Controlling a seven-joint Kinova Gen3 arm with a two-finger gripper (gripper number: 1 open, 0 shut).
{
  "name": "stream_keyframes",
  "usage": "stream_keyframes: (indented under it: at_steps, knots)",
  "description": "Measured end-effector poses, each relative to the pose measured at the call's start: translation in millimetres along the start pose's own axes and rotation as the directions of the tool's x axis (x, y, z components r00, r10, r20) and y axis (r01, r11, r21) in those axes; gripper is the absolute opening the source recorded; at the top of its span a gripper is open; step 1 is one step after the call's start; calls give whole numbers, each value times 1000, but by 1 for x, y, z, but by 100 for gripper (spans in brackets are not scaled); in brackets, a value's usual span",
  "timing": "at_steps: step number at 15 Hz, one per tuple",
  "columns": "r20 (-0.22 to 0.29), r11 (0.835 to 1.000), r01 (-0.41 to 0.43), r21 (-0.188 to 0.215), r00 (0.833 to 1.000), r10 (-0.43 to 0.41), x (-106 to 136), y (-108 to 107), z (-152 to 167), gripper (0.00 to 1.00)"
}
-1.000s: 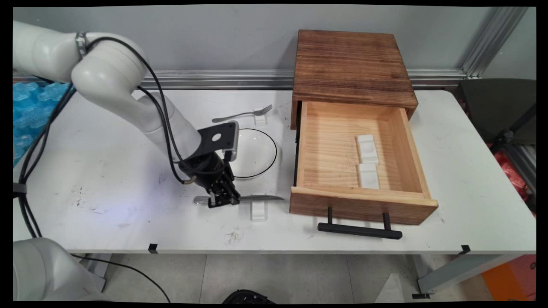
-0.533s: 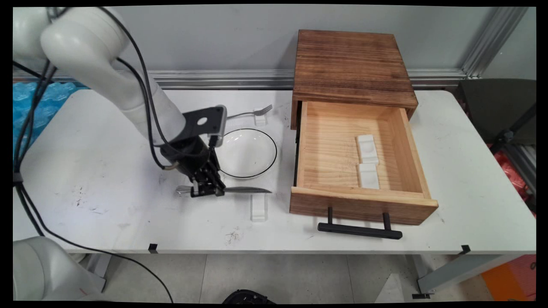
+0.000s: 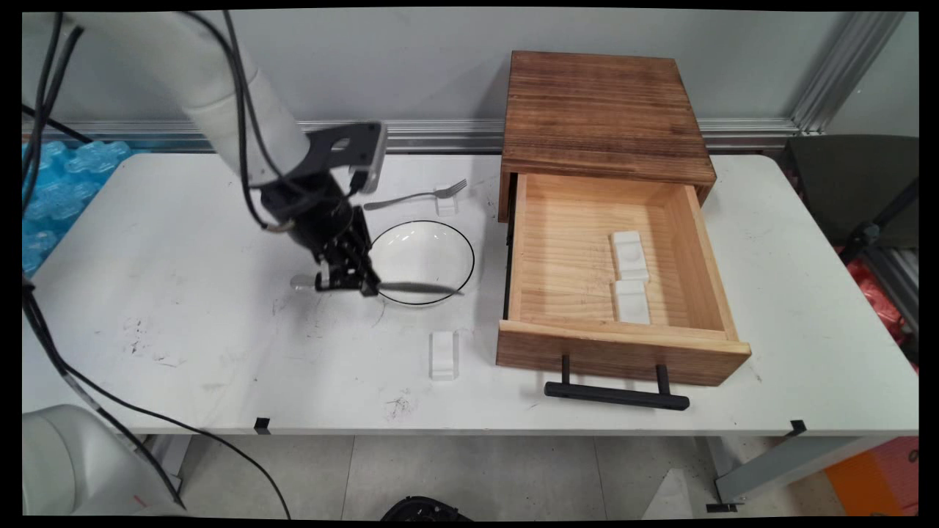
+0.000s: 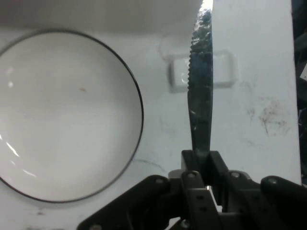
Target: Place the picked object into the drawer
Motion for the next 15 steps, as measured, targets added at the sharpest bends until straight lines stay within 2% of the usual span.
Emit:
stream_keyframes:
  at_steps: [7,15]
  knots:
    - [-49,1000,-19,20,999,20,51,-16,-27,0]
    - [-138,999,-10,43,990,16,126,-21,-25,0]
